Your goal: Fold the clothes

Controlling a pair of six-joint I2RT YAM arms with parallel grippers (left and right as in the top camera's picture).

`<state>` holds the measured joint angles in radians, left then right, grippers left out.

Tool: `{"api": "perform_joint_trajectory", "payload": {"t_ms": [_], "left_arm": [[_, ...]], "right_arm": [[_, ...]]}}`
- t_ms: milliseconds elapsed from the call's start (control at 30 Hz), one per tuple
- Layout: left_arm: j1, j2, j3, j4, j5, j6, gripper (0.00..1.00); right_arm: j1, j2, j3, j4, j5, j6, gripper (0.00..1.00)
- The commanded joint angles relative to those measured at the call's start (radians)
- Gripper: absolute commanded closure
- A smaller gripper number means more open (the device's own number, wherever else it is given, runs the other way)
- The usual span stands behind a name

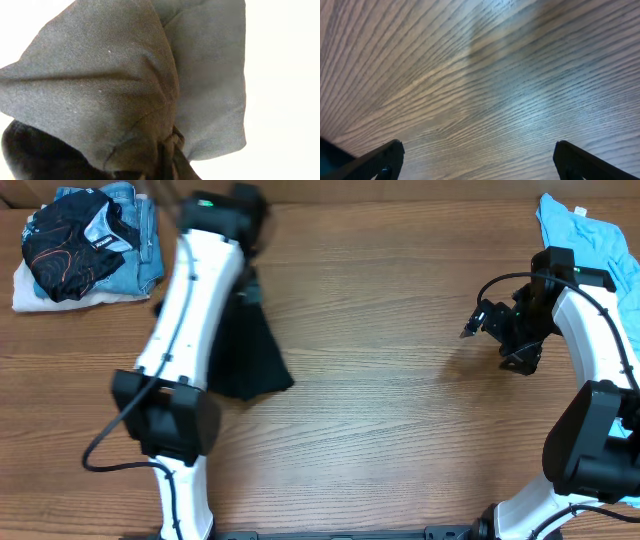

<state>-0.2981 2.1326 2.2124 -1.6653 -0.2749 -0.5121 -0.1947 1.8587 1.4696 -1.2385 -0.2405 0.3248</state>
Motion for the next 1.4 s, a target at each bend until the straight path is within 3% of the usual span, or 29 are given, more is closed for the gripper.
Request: {"api": "perform_joint_trajectory", "payload": {"t_ms": [0,367,767,1167,1367], "left_arm": [[-0.071,0.051,0.013,0.023,0.018,-0.021,0.85],[-0.132,0.252,0.013,0.107,0.085,-0.085,0.94],[-0.174,0.253,0.106,0.04,0.066,-0.095,0.96],[-0.33,0.354,0.107,0.123,0.032,-0.15,0.9],[-0.386,0.399,0.107,0.126,0.032,-0.146,0.78]], "right_arm": [[0.005,-0.008,0.002,-0.008,-0.016,-0.023,0.0],[0.005,-0.008,0.002,-0.003,-0.016,-0.038,0.0],[0.005,-0.008,0.002,0.03,-0.016,-0.037,0.0],[0.005,-0.008,0.002,0.034,-0.019,-0.037,0.0],[0.005,-0.008,0.002,0.034,-0.031,-0.037,0.0]]}}
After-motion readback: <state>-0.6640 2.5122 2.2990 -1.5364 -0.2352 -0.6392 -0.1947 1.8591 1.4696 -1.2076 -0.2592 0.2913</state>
